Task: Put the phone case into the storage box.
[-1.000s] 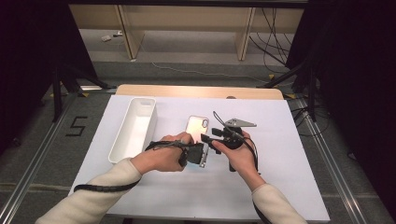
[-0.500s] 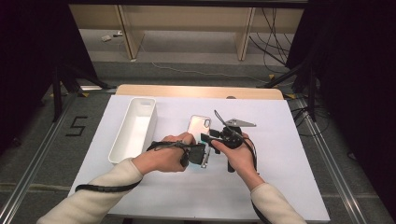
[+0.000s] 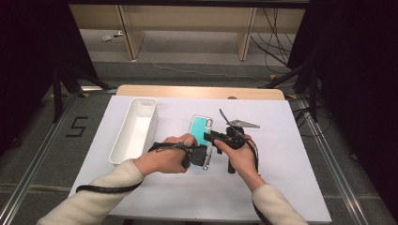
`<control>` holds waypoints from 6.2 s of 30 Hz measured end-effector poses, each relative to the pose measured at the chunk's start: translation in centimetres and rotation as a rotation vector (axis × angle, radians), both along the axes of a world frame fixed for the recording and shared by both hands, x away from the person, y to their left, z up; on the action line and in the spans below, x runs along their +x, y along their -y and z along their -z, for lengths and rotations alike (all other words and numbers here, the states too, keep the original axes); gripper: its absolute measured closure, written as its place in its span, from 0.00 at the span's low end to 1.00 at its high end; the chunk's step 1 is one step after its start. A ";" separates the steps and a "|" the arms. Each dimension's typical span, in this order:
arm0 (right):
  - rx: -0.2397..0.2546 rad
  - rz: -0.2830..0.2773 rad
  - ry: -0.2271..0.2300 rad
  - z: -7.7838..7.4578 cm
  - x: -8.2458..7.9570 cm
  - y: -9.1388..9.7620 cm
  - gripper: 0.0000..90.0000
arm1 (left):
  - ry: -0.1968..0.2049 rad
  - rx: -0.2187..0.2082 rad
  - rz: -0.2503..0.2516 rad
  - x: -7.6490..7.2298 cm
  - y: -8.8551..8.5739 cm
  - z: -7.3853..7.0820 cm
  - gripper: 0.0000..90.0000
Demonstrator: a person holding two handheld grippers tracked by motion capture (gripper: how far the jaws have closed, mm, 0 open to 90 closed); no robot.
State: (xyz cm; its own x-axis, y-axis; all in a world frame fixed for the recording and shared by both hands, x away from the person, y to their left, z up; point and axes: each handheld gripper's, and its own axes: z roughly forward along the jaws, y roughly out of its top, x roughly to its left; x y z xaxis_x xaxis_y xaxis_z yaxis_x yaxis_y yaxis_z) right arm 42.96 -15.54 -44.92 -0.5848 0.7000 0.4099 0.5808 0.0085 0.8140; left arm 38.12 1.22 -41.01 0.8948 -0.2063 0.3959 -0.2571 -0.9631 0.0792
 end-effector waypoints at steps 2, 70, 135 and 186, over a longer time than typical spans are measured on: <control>0.010 -0.003 -0.001 0.0 0.0 0.0 0.78 | 0.005 0.000 0.005 0.0 0.0 0.1 0.98; 0.012 0.041 0.088 -1.7 -1.4 1.4 0.92 | -0.029 -0.453 -0.168 -0.4 -5.8 -0.6 0.50; 0.032 0.047 0.189 -2.7 -4.3 1.8 0.92 | -0.272 -1.054 -0.629 2.5 -7.2 -0.4 0.71; 0.010 -0.017 0.167 -2.2 -4.5 0.7 0.81 | -0.148 -1.102 -0.721 2.4 -7.5 -0.8 0.95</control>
State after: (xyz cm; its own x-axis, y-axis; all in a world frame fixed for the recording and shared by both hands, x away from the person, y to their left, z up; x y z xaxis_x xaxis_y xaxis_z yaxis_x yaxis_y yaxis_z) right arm 38.50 -16.23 -42.71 -0.6572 0.6857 0.3129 0.4374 0.0088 0.8992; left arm 40.47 8.76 -40.22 0.7165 0.6949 -0.0613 0.3604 -0.2935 0.8854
